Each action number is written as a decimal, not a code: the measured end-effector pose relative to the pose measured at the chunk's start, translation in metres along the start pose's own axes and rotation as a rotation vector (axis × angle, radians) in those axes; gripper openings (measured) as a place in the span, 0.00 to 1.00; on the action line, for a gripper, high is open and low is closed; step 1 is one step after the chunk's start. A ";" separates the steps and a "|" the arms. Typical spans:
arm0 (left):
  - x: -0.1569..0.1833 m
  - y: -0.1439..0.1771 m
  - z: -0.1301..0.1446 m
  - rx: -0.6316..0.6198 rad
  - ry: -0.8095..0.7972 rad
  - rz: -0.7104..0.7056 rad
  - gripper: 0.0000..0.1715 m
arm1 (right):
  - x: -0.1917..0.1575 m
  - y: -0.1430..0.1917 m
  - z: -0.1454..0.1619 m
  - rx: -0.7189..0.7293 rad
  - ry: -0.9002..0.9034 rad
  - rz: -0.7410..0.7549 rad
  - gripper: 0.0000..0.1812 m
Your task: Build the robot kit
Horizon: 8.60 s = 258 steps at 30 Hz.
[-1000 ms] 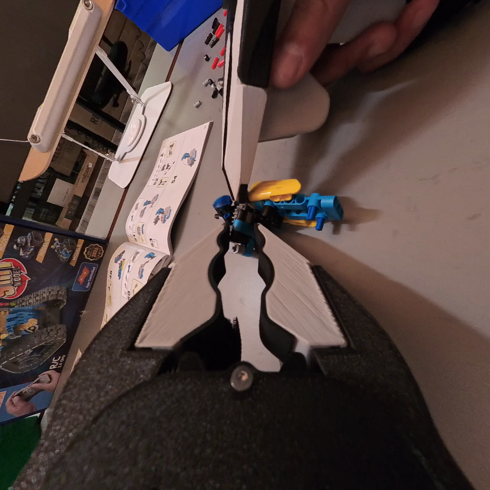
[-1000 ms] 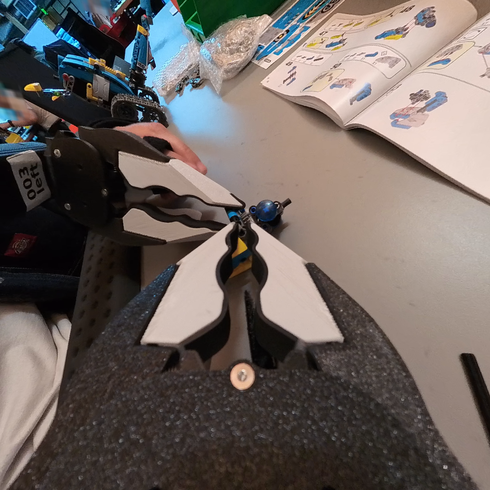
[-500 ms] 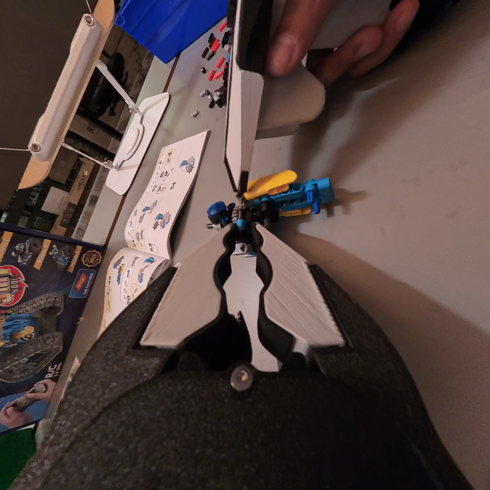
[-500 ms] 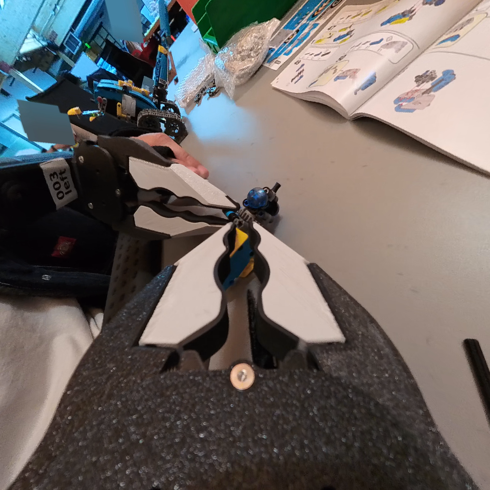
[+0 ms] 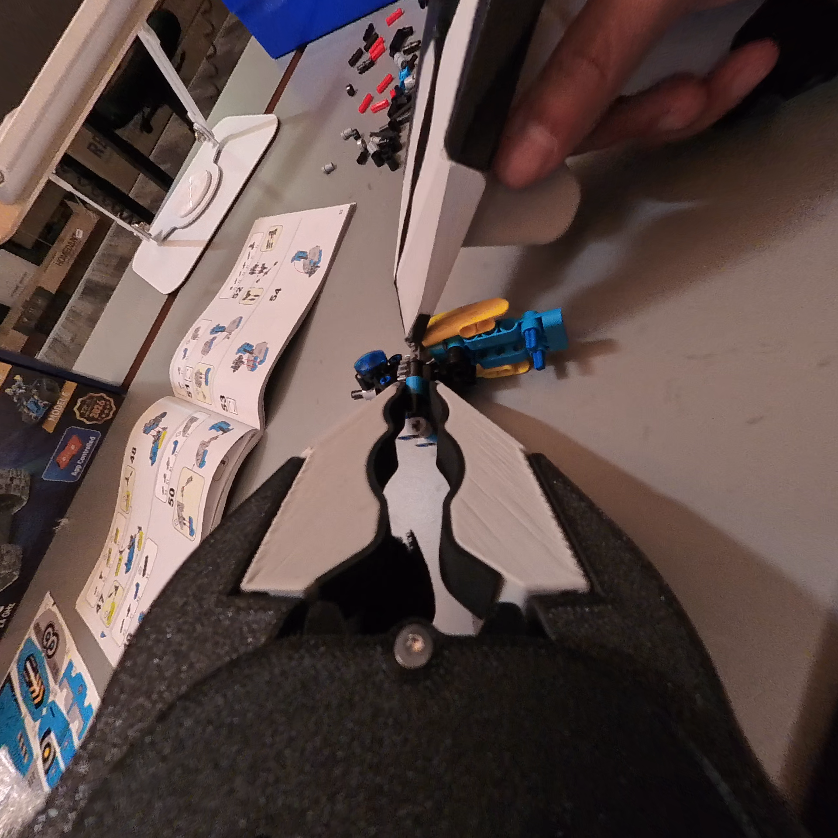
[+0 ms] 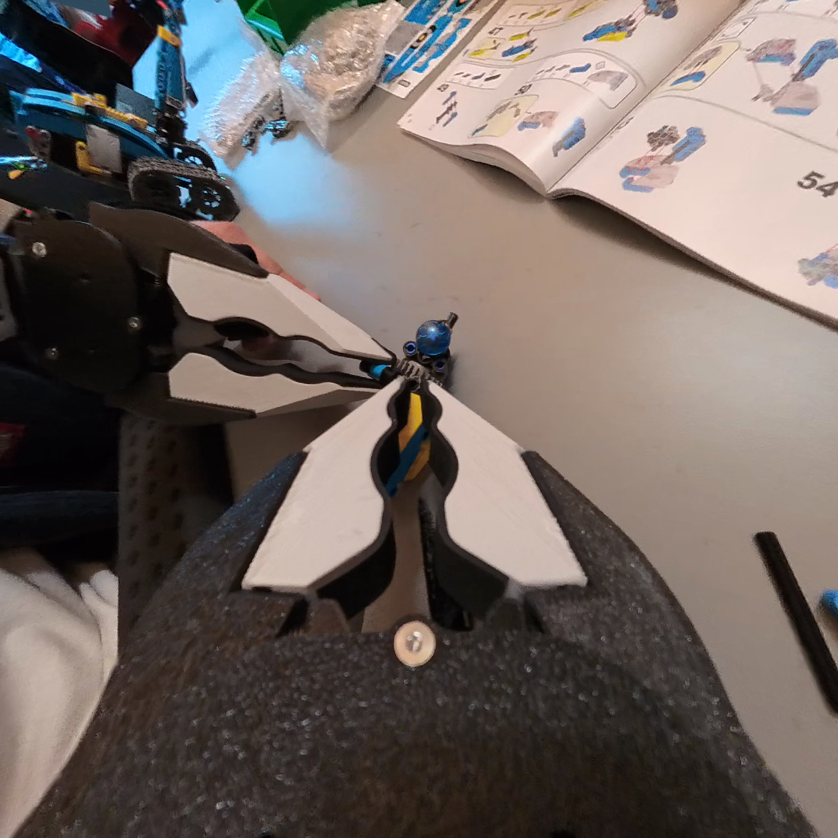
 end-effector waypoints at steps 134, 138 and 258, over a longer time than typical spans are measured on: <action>0.001 0.003 0.000 0.157 0.194 0.380 0.04 | -0.003 0.010 0.019 -0.220 -0.277 -0.237 0.13; 0.001 0.003 0.000 0.157 0.188 0.378 0.04 | 0.003 0.018 0.013 -0.180 -0.226 -0.225 0.16; 0.026 0.002 -0.020 0.105 0.118 0.347 0.04 | -0.001 0.047 0.037 0.070 -0.047 -0.028 0.23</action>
Point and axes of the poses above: each gripper's, where its closed fingertips meet, y back along the fingers, z out of its underside, x = y × z across the jaws, the point moved 3 cm from there along y, back along the fingers, and after that the axes turned 2 degrees about x, right-handed, at the moved point
